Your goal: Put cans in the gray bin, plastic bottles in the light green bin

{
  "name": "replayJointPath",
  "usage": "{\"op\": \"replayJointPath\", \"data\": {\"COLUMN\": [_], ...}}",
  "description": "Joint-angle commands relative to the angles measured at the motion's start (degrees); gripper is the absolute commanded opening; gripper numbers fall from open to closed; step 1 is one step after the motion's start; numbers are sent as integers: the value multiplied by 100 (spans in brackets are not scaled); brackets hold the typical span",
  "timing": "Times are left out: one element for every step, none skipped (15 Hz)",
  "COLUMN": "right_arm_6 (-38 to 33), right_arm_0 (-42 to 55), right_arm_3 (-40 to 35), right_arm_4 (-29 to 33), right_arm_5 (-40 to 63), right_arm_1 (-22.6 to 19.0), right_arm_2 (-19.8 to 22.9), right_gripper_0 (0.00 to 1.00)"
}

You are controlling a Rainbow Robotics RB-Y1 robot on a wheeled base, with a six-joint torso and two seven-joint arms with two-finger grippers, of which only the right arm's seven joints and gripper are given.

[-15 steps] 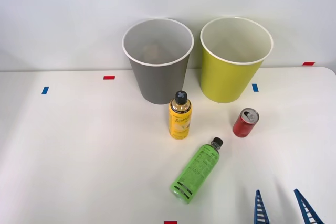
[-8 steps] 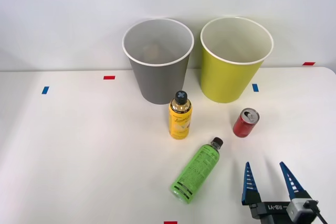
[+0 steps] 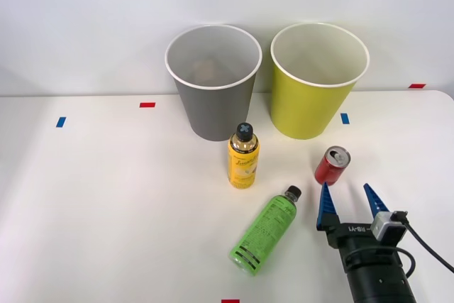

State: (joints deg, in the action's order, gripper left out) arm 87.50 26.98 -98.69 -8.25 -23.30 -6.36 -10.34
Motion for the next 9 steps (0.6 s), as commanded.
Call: {"op": "replayJointPath", "data": {"right_arm_6": [21, 47, 56, 83, 91, 91, 91, 100, 109], "right_arm_0": [-246, -317, -369, -448, -519, -598, -721, -853, -985], "right_arm_3": [-1, -1, -1, -1, 34, 95, 218, 376, 500], "right_arm_4": [16, 25, 25, 34, 43, 43, 43, 43, 43], "right_arm_5": [282, 378, 414, 528, 581, 581, 581, 581, 572], "right_arm_1": [74, 74, 82, 91, 91, 91, 109, 135, 153], "right_arm_2": [41, 76, 85, 93, 111, 120, 137, 181, 225], "right_gripper_0": [82, 82, 82, 82, 82, 82, 82, 82, 82]}}
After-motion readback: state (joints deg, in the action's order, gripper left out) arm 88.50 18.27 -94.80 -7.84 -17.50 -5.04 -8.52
